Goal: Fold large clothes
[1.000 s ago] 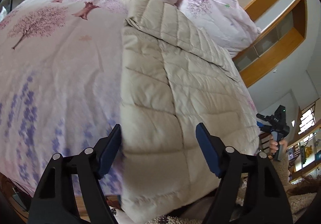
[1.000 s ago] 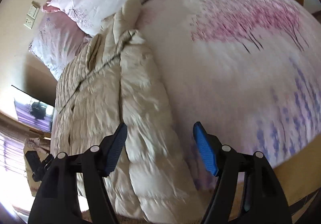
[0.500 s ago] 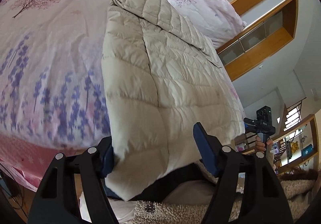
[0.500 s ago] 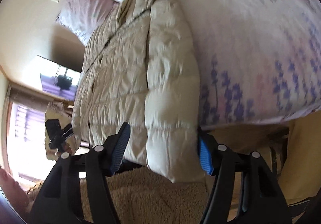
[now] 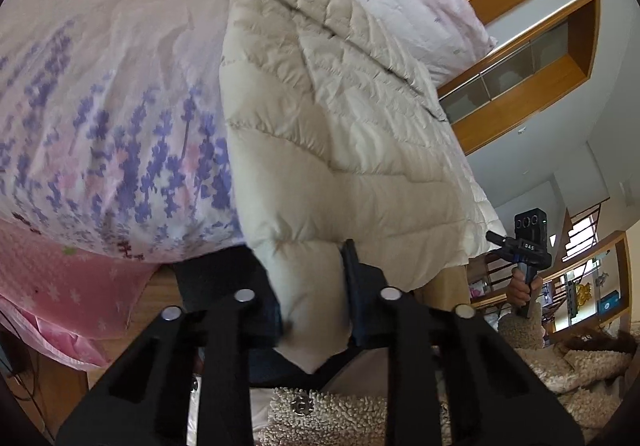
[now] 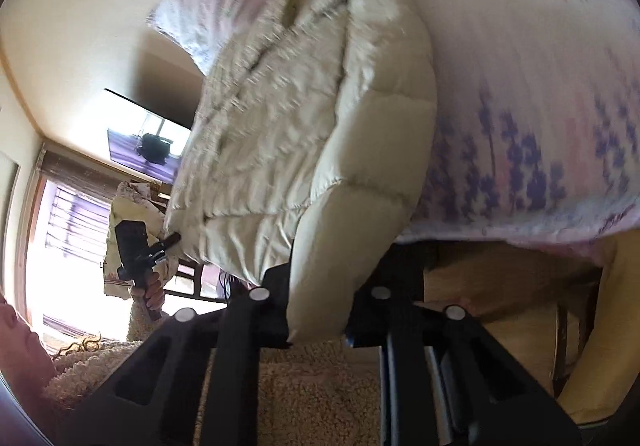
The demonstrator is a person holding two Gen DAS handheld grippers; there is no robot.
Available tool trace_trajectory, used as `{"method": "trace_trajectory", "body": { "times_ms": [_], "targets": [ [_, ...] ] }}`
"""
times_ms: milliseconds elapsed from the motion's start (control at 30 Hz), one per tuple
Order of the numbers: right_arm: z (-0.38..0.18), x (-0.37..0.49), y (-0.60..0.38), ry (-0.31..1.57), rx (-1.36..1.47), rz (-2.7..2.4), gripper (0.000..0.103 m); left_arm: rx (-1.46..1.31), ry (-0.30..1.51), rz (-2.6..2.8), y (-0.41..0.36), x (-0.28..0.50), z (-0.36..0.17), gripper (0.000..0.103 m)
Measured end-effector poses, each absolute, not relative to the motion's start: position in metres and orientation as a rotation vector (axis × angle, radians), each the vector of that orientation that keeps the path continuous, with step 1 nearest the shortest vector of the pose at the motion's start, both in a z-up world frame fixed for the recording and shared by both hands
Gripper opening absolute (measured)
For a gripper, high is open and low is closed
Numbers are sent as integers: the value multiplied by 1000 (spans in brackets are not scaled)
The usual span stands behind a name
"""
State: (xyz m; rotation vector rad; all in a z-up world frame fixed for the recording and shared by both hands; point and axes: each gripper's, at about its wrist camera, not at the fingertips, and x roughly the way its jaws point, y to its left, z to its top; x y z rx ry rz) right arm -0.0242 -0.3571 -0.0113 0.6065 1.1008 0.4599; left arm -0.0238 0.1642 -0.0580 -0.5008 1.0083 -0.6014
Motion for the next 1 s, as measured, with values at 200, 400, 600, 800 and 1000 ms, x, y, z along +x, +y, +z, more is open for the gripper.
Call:
{"method": "trace_trajectory", "body": {
  "times_ms": [200,400,600,800,1000],
  "targets": [
    [44,-25,-343,896,477,415,12,-451,834,-567,174,-24,-15,10],
    [86,-18,-340,665,374,280,11,-424,708,-485,181,-5,19,9],
    [106,1,-322,533,292,178,11,-420,636,-417,180,32,43,9],
    [119,31,-307,464,191,90,11,-402,624,-380,176,74,57,9],
    [131,70,-300,420,150,32,11,-430,600,-377,179,117,72,9]
  ]
}}
